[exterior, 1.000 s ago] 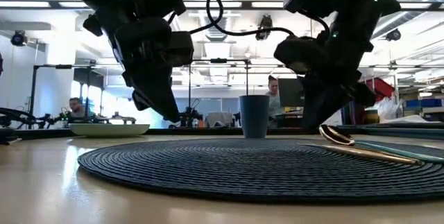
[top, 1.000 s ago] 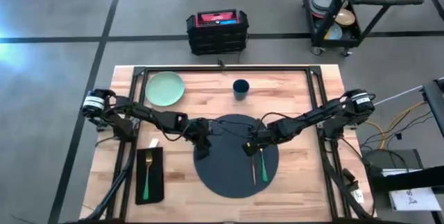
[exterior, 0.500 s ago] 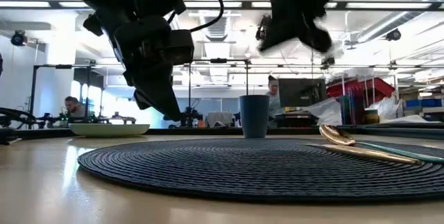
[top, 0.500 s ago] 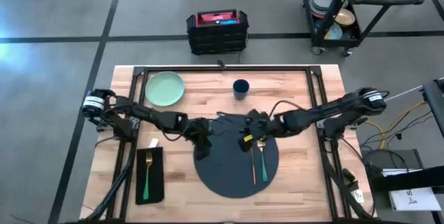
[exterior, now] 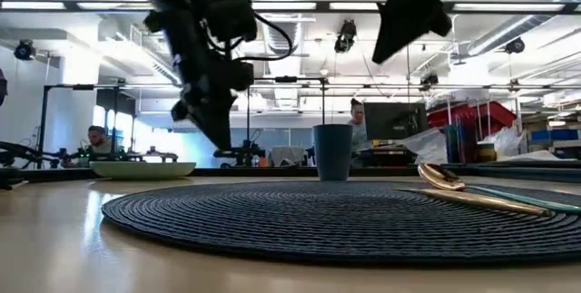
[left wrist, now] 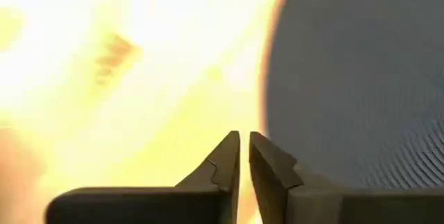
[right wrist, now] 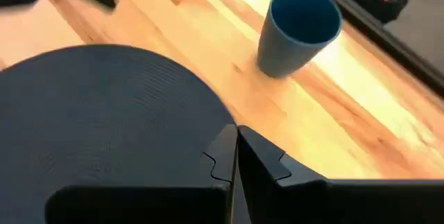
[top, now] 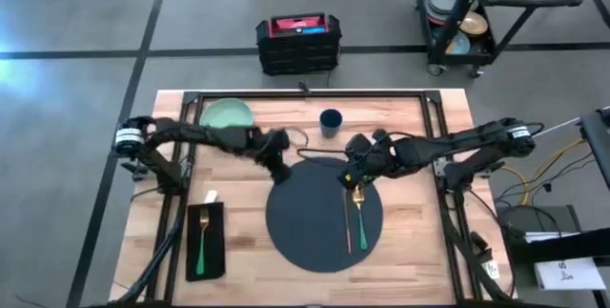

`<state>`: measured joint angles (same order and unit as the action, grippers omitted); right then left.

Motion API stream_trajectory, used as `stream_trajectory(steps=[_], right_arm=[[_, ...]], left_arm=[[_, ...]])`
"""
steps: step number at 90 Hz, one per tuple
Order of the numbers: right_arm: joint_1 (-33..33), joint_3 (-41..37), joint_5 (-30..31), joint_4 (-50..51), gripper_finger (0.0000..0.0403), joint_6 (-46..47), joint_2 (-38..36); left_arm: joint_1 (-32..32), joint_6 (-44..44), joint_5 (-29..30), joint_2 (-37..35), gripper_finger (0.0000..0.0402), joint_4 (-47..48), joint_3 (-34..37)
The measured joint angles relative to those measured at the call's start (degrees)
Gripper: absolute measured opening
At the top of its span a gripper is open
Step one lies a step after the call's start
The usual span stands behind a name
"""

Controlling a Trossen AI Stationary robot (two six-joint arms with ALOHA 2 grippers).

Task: Set table place
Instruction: Put the green plate on the black placemat

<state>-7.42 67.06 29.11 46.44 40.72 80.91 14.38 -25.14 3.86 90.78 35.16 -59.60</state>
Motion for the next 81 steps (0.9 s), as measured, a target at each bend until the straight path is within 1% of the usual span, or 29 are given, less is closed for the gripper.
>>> stream_trajectory(steps=[10,21,26,32,40,50,60,69,81], right_arm=[[0.5,-2.8,-3.3,-1.1,0.0035,-0.8,-3.3],[0.5,-7.5,-5.3,-0.7,0.0089,-0.7,-8.6],[0.5,-9.8,-5.9,-1.1,0.0117,0.3,-11.8],[0.5,-12.4,-7.5,-1.1,0.0152,1.3,-15.3],[0.5,-15.5,-8.6,-1.8,0.0193,3.0,-19.4],[0.5,-18.5,-8.6,-1.8,0.0228,5.8,-23.4],[0.5,-20.8,-8.6,-1.8,0.0247,7.7,-25.6],[0.5,-22.1,-9.3,-1.7,0.0251,8.6,-26.4],[0.2,-22.7,-10.4,-1.8,0.0242,8.3,-26.2]], left_arm=[[6.1,0.7,1.3,0.0,0.0086,3.1,-2.3],[11.5,0.7,2.0,0.4,0.0154,3.2,-2.1],[13.4,0.7,2.2,0.9,0.0182,3.8,-1.7],[14.7,0.7,3.8,1.6,0.0212,4.6,-1.7],[15.6,0.7,7.1,2.0,0.0236,5.4,-1.7],[15.7,-0.1,12.5,2.3,0.0244,6.3,-1.7],[15.8,-1.0,13.2,2.8,0.0231,7.1,-1.6],[16.2,-1.9,13.3,4.3,0.0209,9.8,-1.1],[16.4,-2.7,13.3,6.4,0.0182,11.0,-0.3]])
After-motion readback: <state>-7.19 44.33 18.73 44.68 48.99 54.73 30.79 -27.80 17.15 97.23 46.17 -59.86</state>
